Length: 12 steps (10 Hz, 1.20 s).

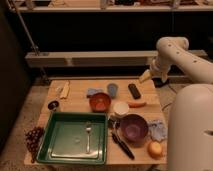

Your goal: Place eraser in plastic cup

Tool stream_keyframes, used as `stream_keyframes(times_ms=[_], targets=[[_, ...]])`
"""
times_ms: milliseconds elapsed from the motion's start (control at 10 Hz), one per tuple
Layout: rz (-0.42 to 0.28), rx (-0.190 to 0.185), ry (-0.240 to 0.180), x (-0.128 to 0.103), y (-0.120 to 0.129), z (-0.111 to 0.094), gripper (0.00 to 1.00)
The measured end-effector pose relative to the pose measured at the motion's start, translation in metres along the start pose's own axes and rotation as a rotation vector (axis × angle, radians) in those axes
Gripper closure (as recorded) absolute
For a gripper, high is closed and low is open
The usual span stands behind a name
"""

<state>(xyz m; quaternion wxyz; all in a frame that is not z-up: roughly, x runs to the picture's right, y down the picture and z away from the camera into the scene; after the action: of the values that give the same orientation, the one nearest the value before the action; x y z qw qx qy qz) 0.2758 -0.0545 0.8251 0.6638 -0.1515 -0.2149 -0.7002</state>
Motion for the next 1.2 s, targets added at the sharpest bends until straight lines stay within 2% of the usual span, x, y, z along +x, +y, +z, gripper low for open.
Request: stream_keyframes(times_ms=[200,400,900,1000,1100,1200], targets=[[-0.018,0.02,-0.013,0.01,-0.017,-0.001,0.2],[-0.037,0.06,-0.037,0.016,-0.031,0.002,0.2],[-0.039,0.058,-0.042,0.014,-0.031,0.002,0.2],[-0.047,0.044,-0.039,0.014,-0.03,0.003,0.2],[-0.069,-0.001,-0.026,0.015,-0.032,0.005,0.2],[-0.095,-0.082,-0.009,0.018,-0.041,0.011,0.2]])
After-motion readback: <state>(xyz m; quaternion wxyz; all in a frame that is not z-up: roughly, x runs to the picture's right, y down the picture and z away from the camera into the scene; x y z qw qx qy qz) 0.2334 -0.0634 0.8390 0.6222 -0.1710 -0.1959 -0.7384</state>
